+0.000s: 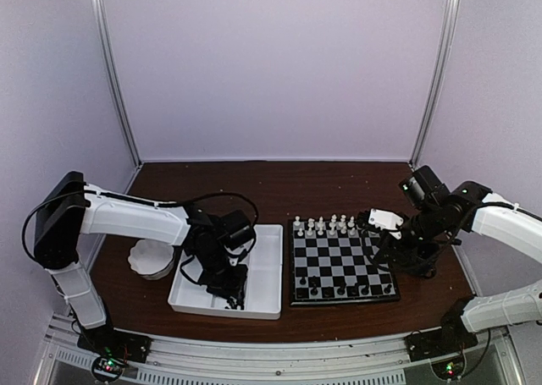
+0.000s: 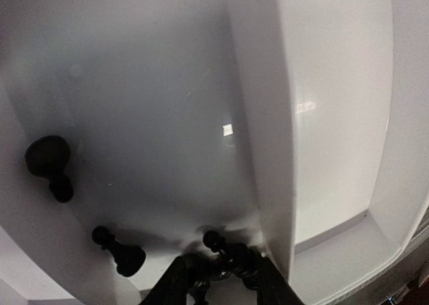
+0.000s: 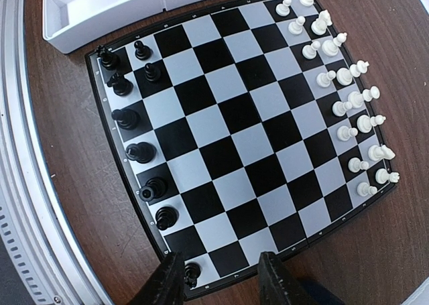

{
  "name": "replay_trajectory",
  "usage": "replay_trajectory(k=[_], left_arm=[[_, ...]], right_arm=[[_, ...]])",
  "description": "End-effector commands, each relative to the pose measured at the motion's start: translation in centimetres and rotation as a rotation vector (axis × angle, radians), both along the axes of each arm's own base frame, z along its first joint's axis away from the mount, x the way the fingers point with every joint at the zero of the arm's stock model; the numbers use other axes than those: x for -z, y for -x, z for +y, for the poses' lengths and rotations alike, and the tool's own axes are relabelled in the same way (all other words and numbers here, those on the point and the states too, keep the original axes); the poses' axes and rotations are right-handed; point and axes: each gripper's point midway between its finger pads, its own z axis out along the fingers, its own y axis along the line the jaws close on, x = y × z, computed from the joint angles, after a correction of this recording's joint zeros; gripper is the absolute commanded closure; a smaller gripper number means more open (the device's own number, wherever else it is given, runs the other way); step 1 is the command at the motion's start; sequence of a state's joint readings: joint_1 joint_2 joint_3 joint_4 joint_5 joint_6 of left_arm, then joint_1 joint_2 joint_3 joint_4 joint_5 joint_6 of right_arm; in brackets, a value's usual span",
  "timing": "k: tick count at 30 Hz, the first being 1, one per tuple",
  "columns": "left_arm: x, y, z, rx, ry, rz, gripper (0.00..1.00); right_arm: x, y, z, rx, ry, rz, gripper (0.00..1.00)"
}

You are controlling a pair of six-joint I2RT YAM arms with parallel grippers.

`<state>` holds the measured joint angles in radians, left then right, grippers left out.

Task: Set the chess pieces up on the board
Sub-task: Adjust the chess pile in the storage box.

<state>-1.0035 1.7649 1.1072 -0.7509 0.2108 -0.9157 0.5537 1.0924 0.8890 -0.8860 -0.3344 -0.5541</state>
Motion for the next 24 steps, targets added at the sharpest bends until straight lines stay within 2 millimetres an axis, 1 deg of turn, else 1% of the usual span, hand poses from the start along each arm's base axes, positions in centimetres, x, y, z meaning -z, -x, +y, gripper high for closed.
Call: replay_trajectory(k=[1,4,7,12,15,17,19,24], left_arm=[[0.8,0.0,-1.2,-0.037,0.021,0.028,0.63],[1.9,0.8,-1.3,-0.022,0.004,0.068,0.63],[2.4,1.3,-1.1,-0.001,-0.03,0.075,0.62],[1.9,1.0,0.2,0.03,-0.099,0.047,0.64],[1.2,0.4,1.1,0.073,-0.151,0.001,0.66],[0.7,-0.2,1.4,0.102,-0.176,-0.029,0.69],[0.6,-0.7,1.3,0.134,-0.184,-0.048,0.71],[1.4,-2.0,0.6,0.164,-0.163,-0.047,0.77]], right_arm=[[0.2,0.2,-0.1,-0.002,-0.006,0.003,0.6],[0.2,0.2,-0.1,-0.004,-0.009,0.006,0.6],[0.3,0.3,0.0,-0.006,-0.009,0.011,0.6],[0.3,0.2,0.0,-0.005,-0.007,0.013,0.6],[0.3,0.2,0.0,-0.005,-0.007,0.011,0.6],[0.3,0.2,0.0,-0.004,-0.006,0.011,0.6],[0.3,0.2,0.0,-0.004,-0.006,0.01,0.6],[0.3,0.1,-0.1,-0.003,-0.005,0.006,0.6]])
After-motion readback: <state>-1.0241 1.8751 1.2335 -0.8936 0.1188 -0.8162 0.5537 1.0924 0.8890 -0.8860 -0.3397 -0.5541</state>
